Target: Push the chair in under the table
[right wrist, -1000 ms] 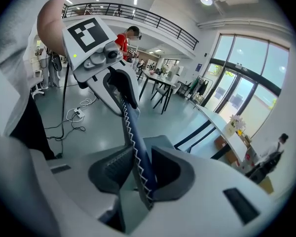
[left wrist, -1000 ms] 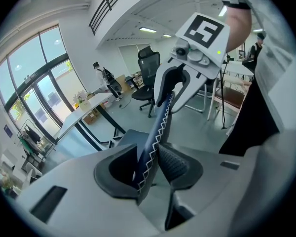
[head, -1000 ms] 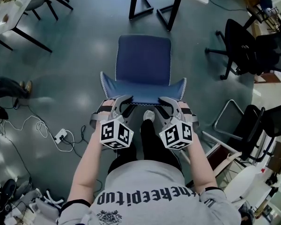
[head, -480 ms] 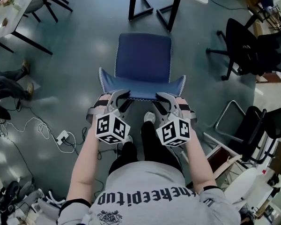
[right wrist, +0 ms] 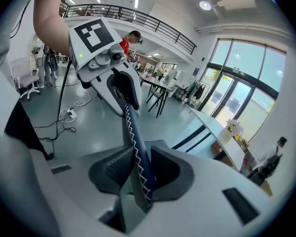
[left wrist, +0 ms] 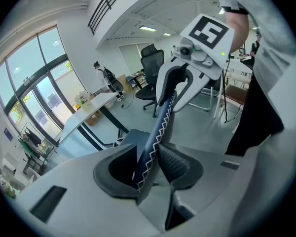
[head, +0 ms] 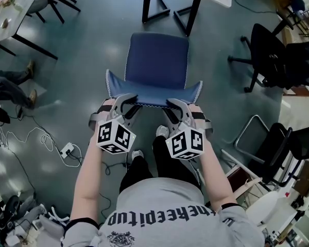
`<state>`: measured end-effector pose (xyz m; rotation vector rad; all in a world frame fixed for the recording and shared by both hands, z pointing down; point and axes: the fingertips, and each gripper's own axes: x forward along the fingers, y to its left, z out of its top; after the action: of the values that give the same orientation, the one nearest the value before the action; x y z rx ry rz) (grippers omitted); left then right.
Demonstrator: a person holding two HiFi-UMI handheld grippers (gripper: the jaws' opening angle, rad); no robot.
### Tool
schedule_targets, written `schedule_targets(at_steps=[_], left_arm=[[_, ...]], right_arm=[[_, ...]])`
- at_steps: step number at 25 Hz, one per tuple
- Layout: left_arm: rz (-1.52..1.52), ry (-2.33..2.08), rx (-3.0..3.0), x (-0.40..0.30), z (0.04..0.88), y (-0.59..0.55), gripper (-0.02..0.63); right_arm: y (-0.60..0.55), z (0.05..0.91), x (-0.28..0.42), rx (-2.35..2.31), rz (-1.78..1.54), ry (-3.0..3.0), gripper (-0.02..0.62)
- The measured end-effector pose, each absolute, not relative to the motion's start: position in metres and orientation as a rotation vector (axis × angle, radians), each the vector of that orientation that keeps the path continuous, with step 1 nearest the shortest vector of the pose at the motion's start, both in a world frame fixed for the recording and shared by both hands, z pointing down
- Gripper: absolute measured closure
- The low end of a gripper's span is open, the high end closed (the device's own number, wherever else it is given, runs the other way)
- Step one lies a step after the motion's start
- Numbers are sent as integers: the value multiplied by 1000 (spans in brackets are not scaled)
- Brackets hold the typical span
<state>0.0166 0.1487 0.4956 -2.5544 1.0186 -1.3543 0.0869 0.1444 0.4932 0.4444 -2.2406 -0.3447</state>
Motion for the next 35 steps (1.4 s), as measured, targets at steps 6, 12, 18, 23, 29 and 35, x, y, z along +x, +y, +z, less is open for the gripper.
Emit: schedule_targets(at_steps=[6, 12, 18, 23, 29, 35], left_arm=[[-1348, 1033, -2555, 9, 495, 126, 460], [-1347, 1041, -2578, -1, 500, 111, 459], [-1331, 1026, -2573, -15, 500, 87, 457], [-1324, 978, -2578, -24, 499, 57, 459], [-1300, 930, -2575, -37, 495, 27, 459], [-1285, 872, -2578, -47, 493, 5, 460]], right_arm=[[123, 493, 80, 439, -361, -2247, 485], [109, 496, 70, 431, -383, -2245, 486], [85, 496, 56, 450, -366, -2236, 486], [57, 495, 47, 484, -345, -2226, 485], [29, 492, 33, 518, -325, -2217, 485], [8, 491, 23, 558, -306, -2206, 485]])
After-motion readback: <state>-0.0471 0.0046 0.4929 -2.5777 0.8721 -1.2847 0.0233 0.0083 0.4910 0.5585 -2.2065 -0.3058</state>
